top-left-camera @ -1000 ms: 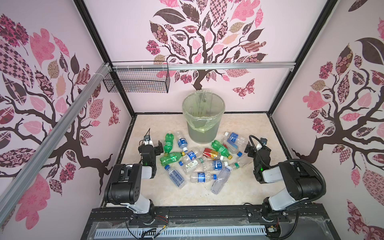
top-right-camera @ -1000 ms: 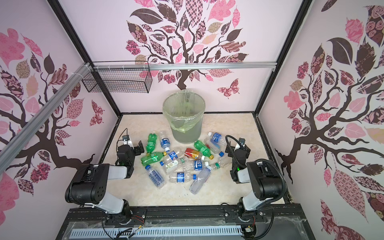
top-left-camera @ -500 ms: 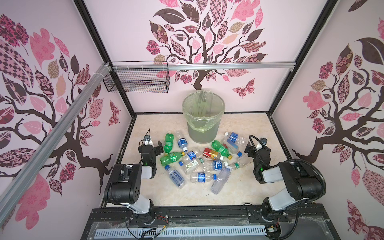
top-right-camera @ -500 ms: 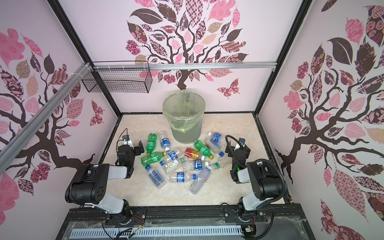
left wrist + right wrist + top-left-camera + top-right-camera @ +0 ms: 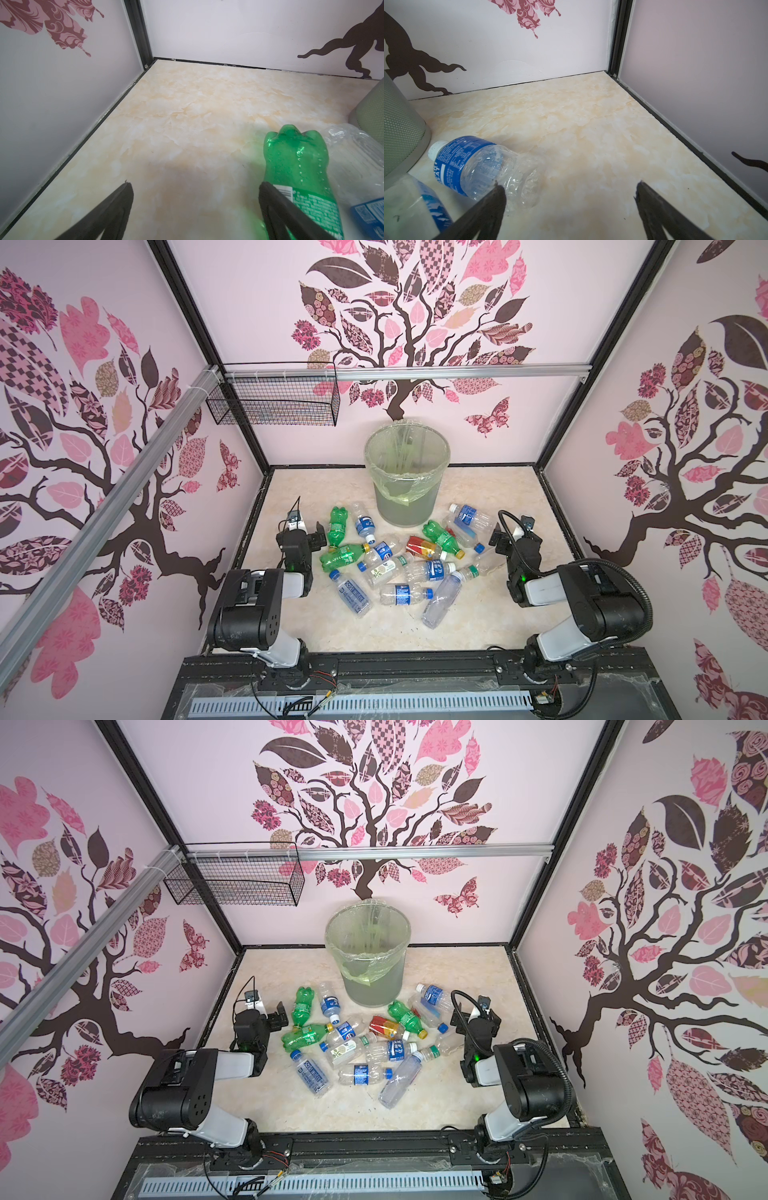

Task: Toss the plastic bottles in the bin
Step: 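Reach the right gripper to the clear square plastic bottle and grasp it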

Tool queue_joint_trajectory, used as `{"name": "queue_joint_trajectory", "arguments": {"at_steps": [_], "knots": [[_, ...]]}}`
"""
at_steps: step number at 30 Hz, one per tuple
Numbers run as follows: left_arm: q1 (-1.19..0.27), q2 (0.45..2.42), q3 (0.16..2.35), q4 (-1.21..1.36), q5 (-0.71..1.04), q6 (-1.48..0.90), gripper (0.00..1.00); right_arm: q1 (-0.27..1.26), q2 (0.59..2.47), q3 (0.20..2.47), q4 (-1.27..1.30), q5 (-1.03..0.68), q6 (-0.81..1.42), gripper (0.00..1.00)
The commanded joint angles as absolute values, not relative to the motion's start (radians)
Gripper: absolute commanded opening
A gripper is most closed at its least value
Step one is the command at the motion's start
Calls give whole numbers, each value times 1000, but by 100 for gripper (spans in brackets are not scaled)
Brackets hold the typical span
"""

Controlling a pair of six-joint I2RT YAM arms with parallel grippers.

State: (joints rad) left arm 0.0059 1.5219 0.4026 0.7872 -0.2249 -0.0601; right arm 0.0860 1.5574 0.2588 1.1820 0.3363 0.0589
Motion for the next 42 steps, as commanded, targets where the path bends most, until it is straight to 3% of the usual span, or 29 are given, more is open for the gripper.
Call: {"name": "queue_joint_trajectory", "arguments": {"at_steps": [1, 10, 16, 20, 26, 42], "knots": [[0, 1441, 426, 689, -246, -71, 98, 101, 1491, 266, 1173, 395, 60, 100], [-92, 1233, 563, 286, -460, -116, 97, 103, 1198, 611, 146, 501, 423, 100], [-112, 1093, 621, 20, -472, -206, 94, 103, 1083, 659, -184, 329, 594, 100], [-124, 998, 578, 17, -462, -224, 94, 103, 1010, 614, -249, 252, 682, 100], [-211, 982, 708, -159, -460, -267, 94, 103, 989, 571, -303, 162, 716, 100], [-216, 842, 911, -492, -253, -286, 95, 103, 1196, 535, -165, -35, 684, 94]]}}
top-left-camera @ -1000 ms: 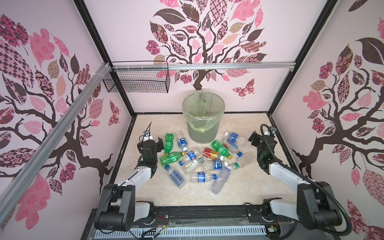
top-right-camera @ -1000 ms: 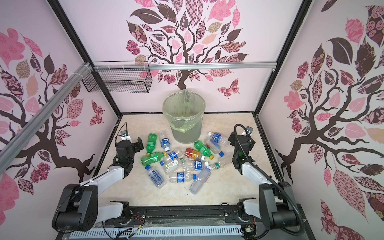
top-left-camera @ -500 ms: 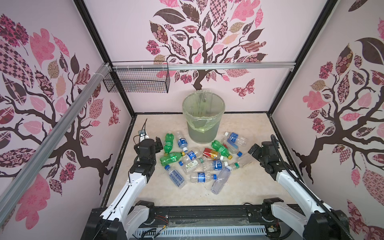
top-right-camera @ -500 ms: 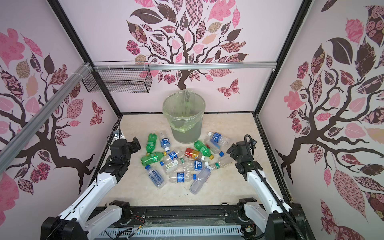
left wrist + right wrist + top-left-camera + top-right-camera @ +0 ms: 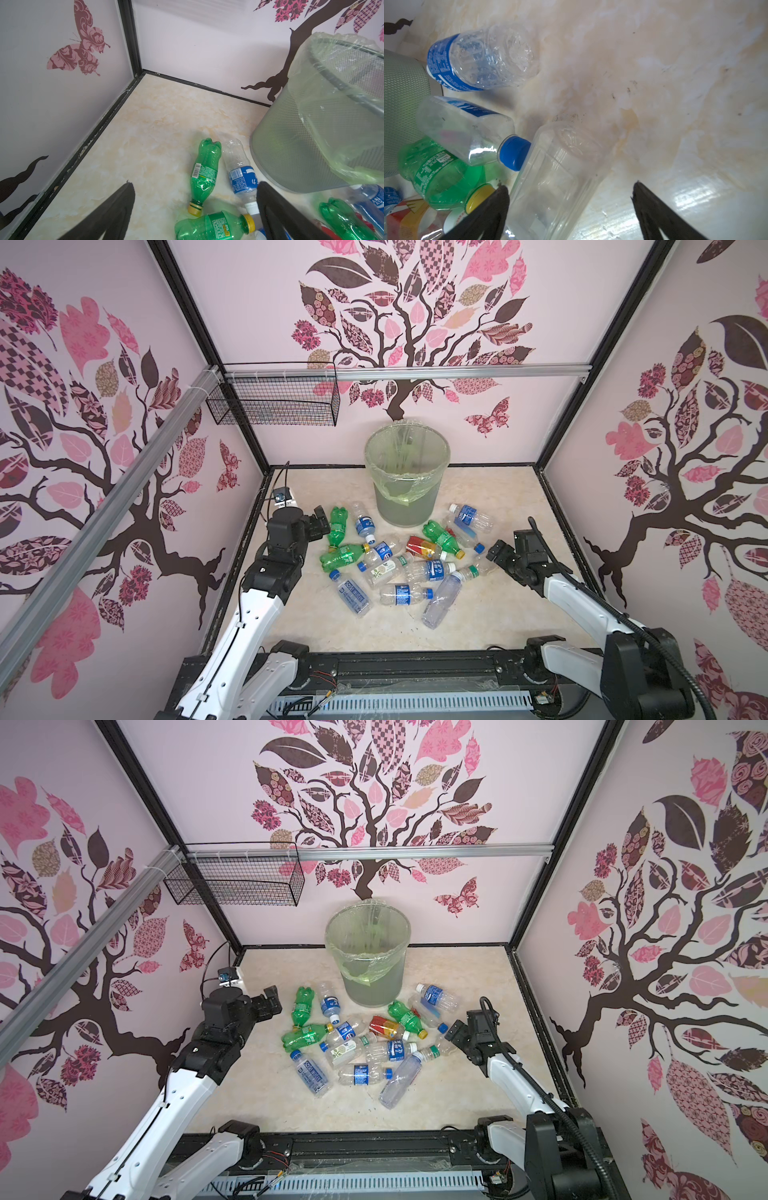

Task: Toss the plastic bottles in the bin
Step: 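Reach the right gripper to the clear square plastic bottle and grasp it, then lift the clear bottle off the pile with the right gripper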

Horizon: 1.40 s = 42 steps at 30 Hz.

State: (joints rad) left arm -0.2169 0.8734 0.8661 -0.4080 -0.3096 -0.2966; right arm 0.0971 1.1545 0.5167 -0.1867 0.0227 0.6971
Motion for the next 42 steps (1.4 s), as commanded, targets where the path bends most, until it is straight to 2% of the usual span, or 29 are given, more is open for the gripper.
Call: {"name": "queue_joint_trajectory", "arguments": {"at_steps": [1, 17, 25, 28, 37, 42], "knots": [[-216, 831, 916, -510, -246, -280, 95, 103, 1211, 536, -159, -46, 684, 94], [-206, 814, 906, -541, -197, -250, 96, 103, 1384, 589, -118, -25, 621, 91], [-203, 800, 901, -543, -202, -247, 96, 102, 1405, 609, -126, 2, 573, 69], [-203, 799, 898, -544, -202, -247, 96, 101, 1388, 609, -129, 20, 567, 63], [-203, 808, 904, -593, -246, -251, 98, 101, 1203, 690, -229, 70, 485, 56], [-203, 806, 893, -626, -231, -240, 98, 102, 1068, 762, -207, -47, 436, 51]]}}
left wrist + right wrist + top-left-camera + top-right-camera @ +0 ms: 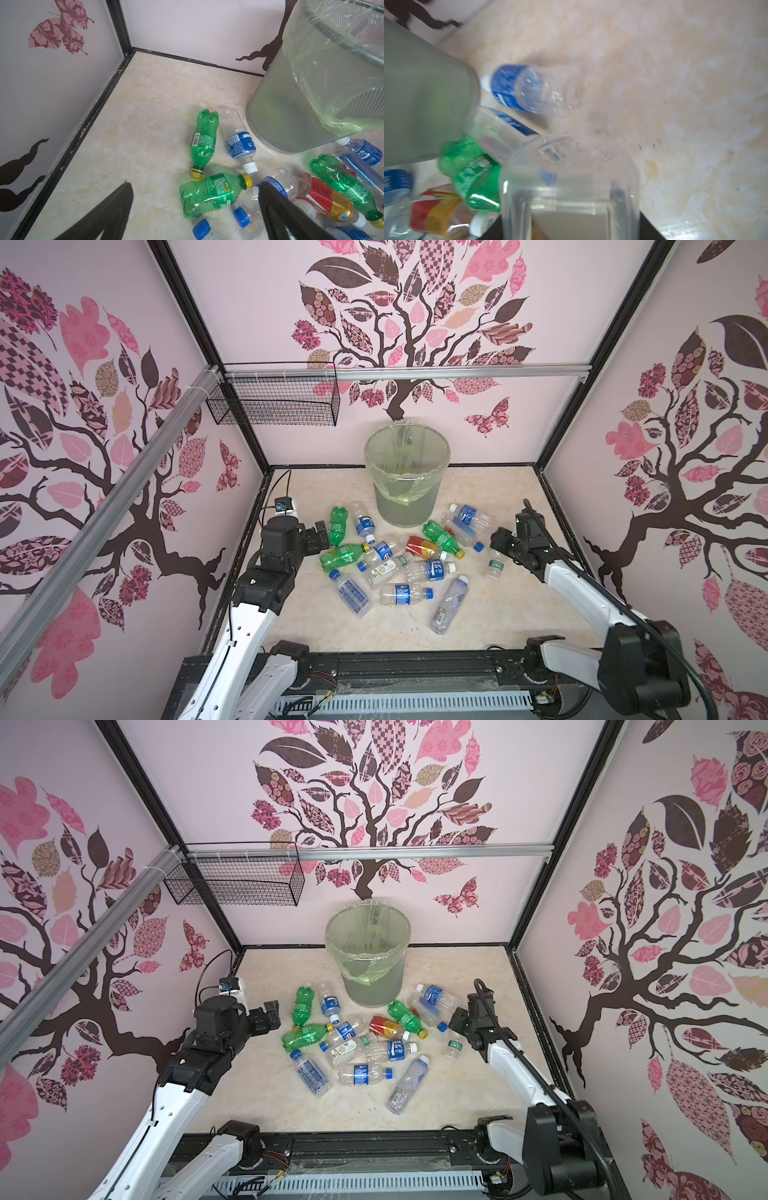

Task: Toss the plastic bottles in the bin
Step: 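Lift the clear bottle off the pile with the right gripper, then carry the clear bottle over the wastebasket and open the right gripper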

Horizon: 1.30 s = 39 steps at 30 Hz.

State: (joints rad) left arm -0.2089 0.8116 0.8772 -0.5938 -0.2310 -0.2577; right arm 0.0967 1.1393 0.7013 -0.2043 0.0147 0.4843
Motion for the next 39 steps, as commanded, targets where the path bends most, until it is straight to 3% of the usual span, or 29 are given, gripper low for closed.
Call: {"name": "queue_joint_trajectory", "arguments": {"at_steps": [1, 10, 19, 25, 31, 34, 37, 39], "knots": [[-203, 807, 892, -629, -226, -238, 98, 103, 1049, 774, -201, -76, 429, 50], [-204, 810, 897, -661, -138, -218, 98, 103, 936, 813, -20, -345, 367, 50], [-204, 783, 886, -668, -99, -214, 98, 106, 972, 942, 110, -451, 391, 50], [-204, 778, 891, -664, -82, -225, 98, 206, 1224, 1255, 116, -448, 374, 50], [-201, 767, 901, -669, -71, -246, 98, 329, 1637, 1791, -38, -426, 314, 52], [-201, 763, 908, -669, -61, -262, 98, 333, 1865, 2062, -140, -430, 317, 74], [-200, 764, 925, -676, -66, -268, 98, 333, 2030, 2292, -313, -444, 293, 84], [-200, 770, 938, -678, -78, -268, 98, 333, 2028, 2286, -332, -437, 284, 87]]}}
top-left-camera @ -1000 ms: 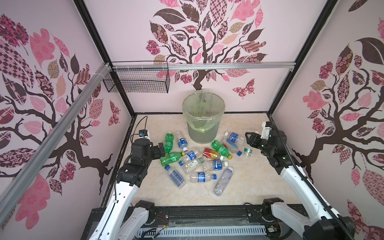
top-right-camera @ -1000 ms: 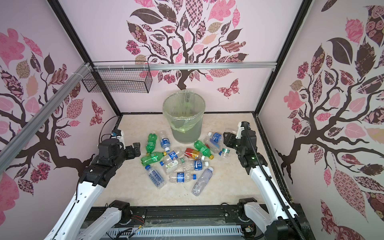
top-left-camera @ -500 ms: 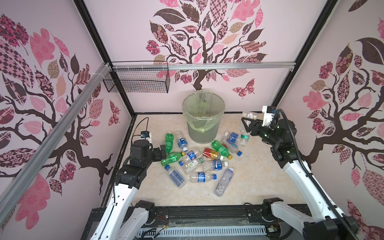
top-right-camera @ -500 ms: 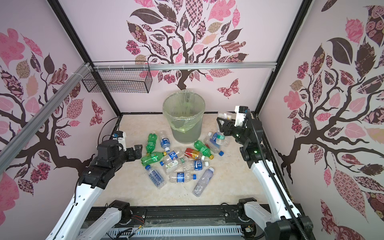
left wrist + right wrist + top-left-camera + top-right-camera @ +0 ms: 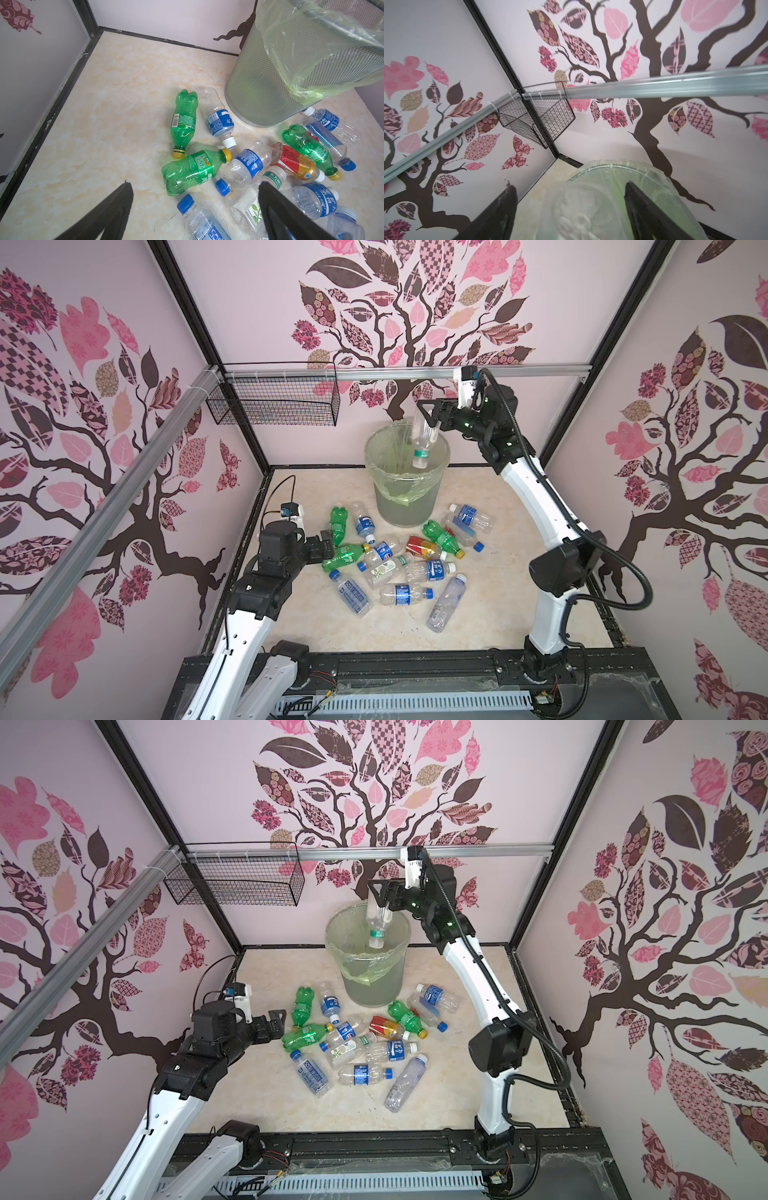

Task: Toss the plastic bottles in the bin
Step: 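Carry the clear bottle over the wastebasket and open the right gripper, then withdraw the right gripper while the left gripper lowers to the green Sprite bottle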

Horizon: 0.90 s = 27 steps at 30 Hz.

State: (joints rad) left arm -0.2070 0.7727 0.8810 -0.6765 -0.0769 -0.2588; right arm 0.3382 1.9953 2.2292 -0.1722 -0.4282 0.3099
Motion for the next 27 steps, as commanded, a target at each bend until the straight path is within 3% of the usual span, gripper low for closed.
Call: {"name": "queue_joint_trajectory", "arguments": {"at_steps": [1, 12, 21, 27], "knots": [[-199, 776, 941, -675, -87, -270, 98, 333, 1999, 2236, -301, -430, 281, 88], [-196, 1050, 1029, -591, -126, -308, 98, 333, 1391, 1490, -45, -385, 247, 100], [-194, 1245, 1055, -523, -146, -326, 95, 333, 1023, 1069, -81, -219, 287, 98], [-194, 1392, 1047, -448, -149, -329, 91, 333, 898, 864, -101, -153, 317, 95]]}}
